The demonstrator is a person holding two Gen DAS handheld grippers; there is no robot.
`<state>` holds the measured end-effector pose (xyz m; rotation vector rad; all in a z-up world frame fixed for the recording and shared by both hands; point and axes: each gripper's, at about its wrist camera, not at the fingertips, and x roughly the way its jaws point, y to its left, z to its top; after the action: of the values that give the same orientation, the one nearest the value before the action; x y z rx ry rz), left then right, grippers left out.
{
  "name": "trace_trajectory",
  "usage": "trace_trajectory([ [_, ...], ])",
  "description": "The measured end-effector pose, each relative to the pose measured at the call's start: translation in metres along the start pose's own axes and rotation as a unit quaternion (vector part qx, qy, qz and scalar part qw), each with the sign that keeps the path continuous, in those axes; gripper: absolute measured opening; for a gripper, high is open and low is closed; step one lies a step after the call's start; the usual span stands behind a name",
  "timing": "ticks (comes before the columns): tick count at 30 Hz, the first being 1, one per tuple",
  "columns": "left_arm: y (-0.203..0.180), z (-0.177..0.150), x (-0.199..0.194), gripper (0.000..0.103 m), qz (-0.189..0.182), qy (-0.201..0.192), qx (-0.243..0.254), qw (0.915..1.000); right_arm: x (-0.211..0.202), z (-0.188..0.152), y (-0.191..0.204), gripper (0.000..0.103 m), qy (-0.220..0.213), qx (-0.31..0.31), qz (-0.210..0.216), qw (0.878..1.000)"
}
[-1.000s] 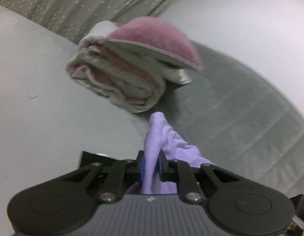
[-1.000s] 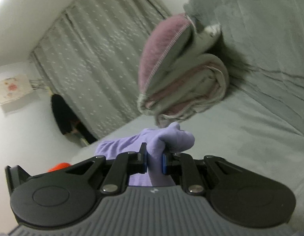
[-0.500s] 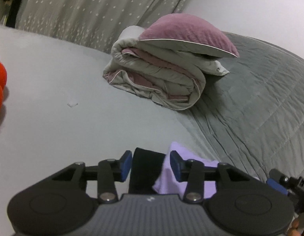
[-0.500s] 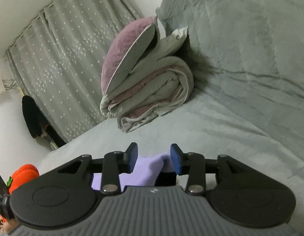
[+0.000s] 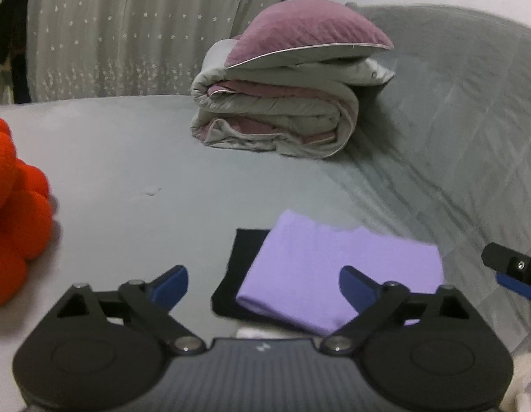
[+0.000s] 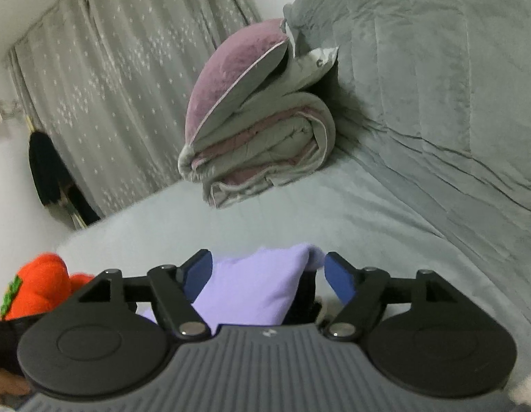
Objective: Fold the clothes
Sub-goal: 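Release the pants on top of the stack and open both grippers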
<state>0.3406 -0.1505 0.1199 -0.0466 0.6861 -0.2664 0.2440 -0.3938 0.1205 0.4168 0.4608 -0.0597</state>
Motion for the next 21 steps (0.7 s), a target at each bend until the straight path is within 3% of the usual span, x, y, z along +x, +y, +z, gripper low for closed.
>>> trace_trajectory([
  [2,-0.005,-0.003,-0.007,0.102,0.021,0.011,0.017,0.9996,-0.005,-0.002,0.006,0.085,0.011,0.002,-0.013,1.000],
  [4,-0.009,-0.006,-0.014,0.102,0.040,0.028,0.035,0.9982,-0.010,-0.006,0.011,0.103,0.021,0.009,-0.032,0.999],
  [9,-0.013,-0.011,-0.027,0.102,0.060,0.076,0.046,0.9943,-0.022,-0.019,0.023,0.103,0.044,0.026,-0.095,0.994],
  [15,-0.011,-0.014,-0.035,0.102,0.067,0.103,0.013,0.9923,-0.020,-0.023,0.029,0.103,0.083,0.040,-0.112,0.989],
  [21,-0.018,-0.023,-0.040,0.102,0.077,0.110,0.028,0.9906,-0.018,-0.027,0.034,0.103,0.121,0.054,-0.128,0.983],
])
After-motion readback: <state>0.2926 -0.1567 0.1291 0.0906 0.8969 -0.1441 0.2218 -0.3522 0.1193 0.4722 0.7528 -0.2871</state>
